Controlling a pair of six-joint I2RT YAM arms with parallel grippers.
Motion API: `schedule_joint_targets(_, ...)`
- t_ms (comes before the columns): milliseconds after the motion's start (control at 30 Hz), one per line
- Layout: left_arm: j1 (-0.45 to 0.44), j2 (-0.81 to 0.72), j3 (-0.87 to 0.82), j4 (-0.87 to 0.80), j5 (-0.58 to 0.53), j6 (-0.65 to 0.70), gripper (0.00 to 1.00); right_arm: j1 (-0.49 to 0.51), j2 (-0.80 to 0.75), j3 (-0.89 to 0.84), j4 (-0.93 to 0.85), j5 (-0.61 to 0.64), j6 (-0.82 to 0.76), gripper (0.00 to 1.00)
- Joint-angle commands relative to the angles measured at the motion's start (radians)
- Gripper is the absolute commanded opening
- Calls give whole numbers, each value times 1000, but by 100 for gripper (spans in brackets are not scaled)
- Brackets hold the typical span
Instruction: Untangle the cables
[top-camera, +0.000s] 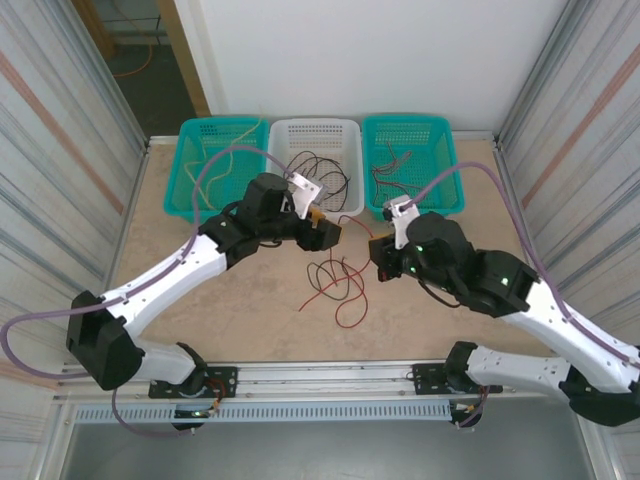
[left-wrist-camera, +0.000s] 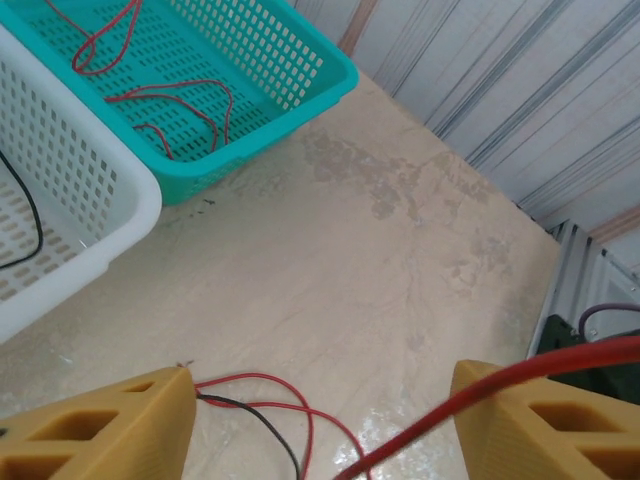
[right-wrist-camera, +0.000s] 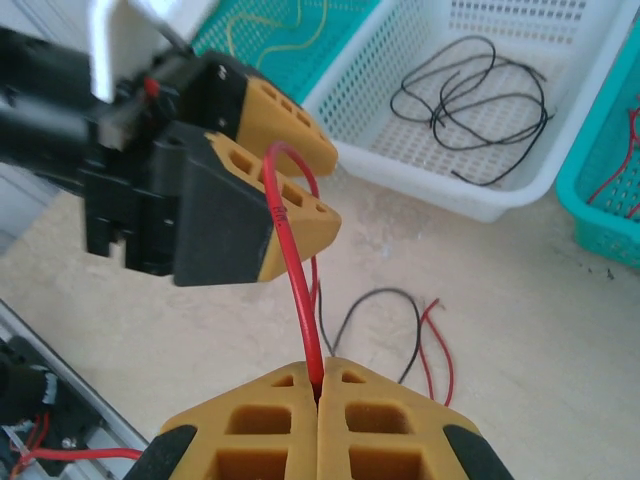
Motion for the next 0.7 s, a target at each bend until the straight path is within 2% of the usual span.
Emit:
schedule_joint_targets(0,2,5,-7,44,32,-6,57,4,-57,27,54,18,-31,0)
schedule_joint_targets(100,2,-4,-52,87,60,-49,46,0,-93,35,70,36,-28,0)
schedule_joint_targets(200,2,-26,-123,146,81,-95,43,-9,-119,36,78,52,-24,0)
schedule_joint_targets(300,3,-33,-156,138,82,-113,37,-22,-142,35,92,53,-19,0)
schedule_joint_targets(533,3,-92,-177,111,56,-109,6,-79,-129,42,82,51,-1,0)
schedule_joint_targets(667,2,-136,-160,94,27,-102,4,-113,-96,61,69,44,10,0)
